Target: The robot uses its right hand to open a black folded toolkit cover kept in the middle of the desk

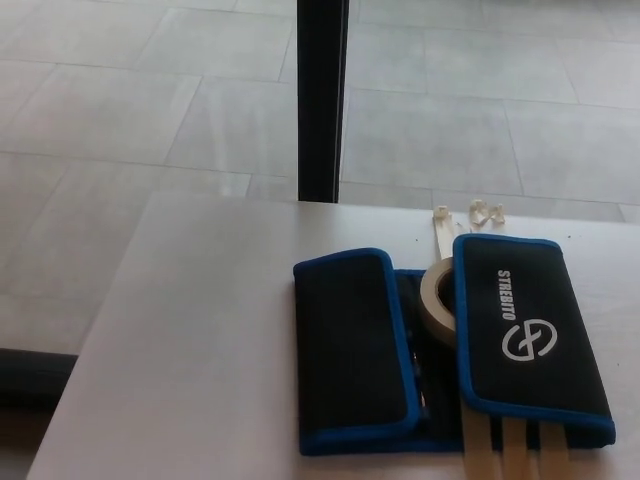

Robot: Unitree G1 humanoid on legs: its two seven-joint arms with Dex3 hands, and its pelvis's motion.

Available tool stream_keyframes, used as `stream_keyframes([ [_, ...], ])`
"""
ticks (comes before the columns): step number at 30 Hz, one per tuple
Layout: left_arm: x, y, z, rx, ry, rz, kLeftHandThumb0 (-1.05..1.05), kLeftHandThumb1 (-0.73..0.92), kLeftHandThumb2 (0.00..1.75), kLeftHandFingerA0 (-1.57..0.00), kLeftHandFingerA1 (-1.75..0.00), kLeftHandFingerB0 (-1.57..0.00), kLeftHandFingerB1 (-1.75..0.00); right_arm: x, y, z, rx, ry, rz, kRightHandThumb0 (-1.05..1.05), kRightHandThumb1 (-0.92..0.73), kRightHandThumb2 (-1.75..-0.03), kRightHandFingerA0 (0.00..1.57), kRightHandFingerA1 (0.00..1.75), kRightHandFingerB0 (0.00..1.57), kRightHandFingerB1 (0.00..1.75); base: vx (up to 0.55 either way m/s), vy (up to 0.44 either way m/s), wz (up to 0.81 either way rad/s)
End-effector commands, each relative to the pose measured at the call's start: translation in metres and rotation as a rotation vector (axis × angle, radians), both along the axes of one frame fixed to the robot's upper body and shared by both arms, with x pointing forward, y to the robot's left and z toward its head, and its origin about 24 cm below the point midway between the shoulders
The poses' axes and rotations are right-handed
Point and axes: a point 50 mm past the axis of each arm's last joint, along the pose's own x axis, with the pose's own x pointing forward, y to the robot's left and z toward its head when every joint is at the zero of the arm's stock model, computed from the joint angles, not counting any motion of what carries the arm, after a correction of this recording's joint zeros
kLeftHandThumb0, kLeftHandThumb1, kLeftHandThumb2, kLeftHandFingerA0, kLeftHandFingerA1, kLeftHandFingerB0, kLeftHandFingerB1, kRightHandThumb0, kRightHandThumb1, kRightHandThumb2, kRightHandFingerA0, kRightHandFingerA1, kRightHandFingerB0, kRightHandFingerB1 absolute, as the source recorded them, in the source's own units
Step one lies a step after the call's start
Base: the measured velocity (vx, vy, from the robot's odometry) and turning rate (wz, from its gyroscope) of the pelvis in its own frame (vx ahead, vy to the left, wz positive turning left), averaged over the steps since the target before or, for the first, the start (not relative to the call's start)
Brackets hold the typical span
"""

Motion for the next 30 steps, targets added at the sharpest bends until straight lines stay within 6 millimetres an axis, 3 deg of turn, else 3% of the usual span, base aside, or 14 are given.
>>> stream_keyframes([
  [1,-0.003,0.031,0.021,-0.085,-0.127,0.233,-0.72,0.7,0.61,-0.55,-0.71,-0.46,-0.5,-0.015,-0.037,0.028,0.116,-0.294,-0.421,-0.67,-0.74,-0.62,0.78,0.99,0.45,0.71,0.0,0.0,0.0],
  [6,-0.011,0.034,0.021,-0.076,-0.114,0.242,-0.73,0.71,0.6,-0.52,-0.67,-0.44,-0.48,-0.017,-0.037,0.027,0.119,-0.268,-0.408,-0.67,-0.81,-0.64,0.6,0.96,0.32,0.66,0.0,0.0,0.0],
  [7,-0.011,0.034,0.021,-0.084,-0.126,0.249,-0.71,0.53,0.95,-0.5,-0.72,-0.37,-0.58,-0.018,-0.037,0.026,0.127,-0.27,-0.417,-0.68,-0.83,-0.65,0.56,0.97,0.27,0.68,0.0,0.0,0.0],
  [8,-0.01,0.033,0.021,-0.092,-0.14,0.25,-0.73,0.71,0.61,-0.53,-0.69,-0.44,-0.48,-0.021,-0.039,0.026,0.138,-0.265,-0.451,-0.67,-0.81,-0.65,0.62,1.16,0.38,0.73,0.0,0.0,0.0],
  [13,-0.007,0.032,0.02,-0.093,-0.132,0.254,-0.72,0.71,0.6,-0.54,-0.68,-0.47,-0.48,-0.026,-0.045,0.029,0.197,-0.286,-0.611,-0.61,-0.81,-0.63,0.57,1.18,0.36,0.72,0.0,0.0,0.0],
  [14,-0.007,0.032,0.02,-0.1,-0.132,0.255,-0.73,0.7,0.61,-0.52,-0.68,-0.44,-0.49,-0.029,-0.049,0.034,0.171,-0.278,-0.691,-0.58,-0.8,-0.69,0.79,1.52,0.44,0.85,0.0,0.0,0.0],
  [19,-0.012,0.032,0.018,-0.104,-0.132,0.257,-0.75,0.69,0.61,-0.52,-0.68,-0.44,-0.48,-0.036,-0.058,0.042,0.223,-0.335,-0.829,-0.58,-0.88,-0.67,0.6,1.63,0.38,1.01,0.0,0.0,0.0],
  [20,-0.013,0.032,0.017,-0.101,-0.134,0.259,-0.76,0.7,0.61,-0.53,-0.68,-0.44,-0.48,-0.036,-0.059,0.044,0.227,-0.346,-0.892,-0.58,-0.85,-0.66,0.95,1.68,0.52,1.04,0.0,0.0,0.0],
  [22,-0.013,0.032,0.017,-0.1,-0.13,0.265,-0.77,0.56,0.98,-0.51,-0.69,-0.37,-0.56,-0.033,-0.066,0.057,0.261,-0.445,-1.035,-0.57,-0.87,-0.58,0.38,1.45,0.33,1.06,0.0,0.0,0.0],
  [24,-0.012,0.031,0.017,-0.105,-0.132,0.269,-0.73,0.7,0.62,-0.53,-0.67,-0.42,-0.47,-0.026,-0.071,0.067,0.232,-0.51,-1.045,-0.61,-0.75,-0.58,0.54,1.67,0.18,0.98,0.0,0.0,0.0],
  [25,-0.011,0.031,0.017,-0.106,-0.136,0.27,-0.73,0.7,0.6,-0.52,-0.65,-0.43,-0.47,-0.017,-0.075,0.078,0.228,-0.591,-1.03,-0.67,-0.74,-0.62,0.95,1.75,0.0,0.93,0.0,0.0,0.0],
  [27,-0.01,0.031,0.018,-0.111,-0.146,0.285,-0.7,0.53,0.95,-0.52,-0.7,-0.39,-0.58,-0.001,-0.079,0.094,0.13,-0.569,-0.886,-0.7,-0.75,-0.67,1.19,1.66,0.3,0.9,0.0,0.0,0.0],
  [28,-0.01,0.031,0.018,-0.104,-0.139,0.275,-0.71,0.55,0.97,-0.52,-0.7,-0.39,-0.57,0.01,-0.08,0.105,0.117,-0.622,-0.861,-0.69,-0.73,-0.62,0.9,1.67,0.34,1.32,0.0,0.0,0.0],
  [30,-0.009,0.032,0.019,-0.09,-0.122,0.256,-0.71,0.54,0.97,-0.52,-0.7,-0.39,-0.58,0.033,-0.08,0.129,0.101,-0.747,-0.737,-0.67,-0.74,-0.67,0.68,1.68,0.27,1.08,0.0,0.0,0.0],
])
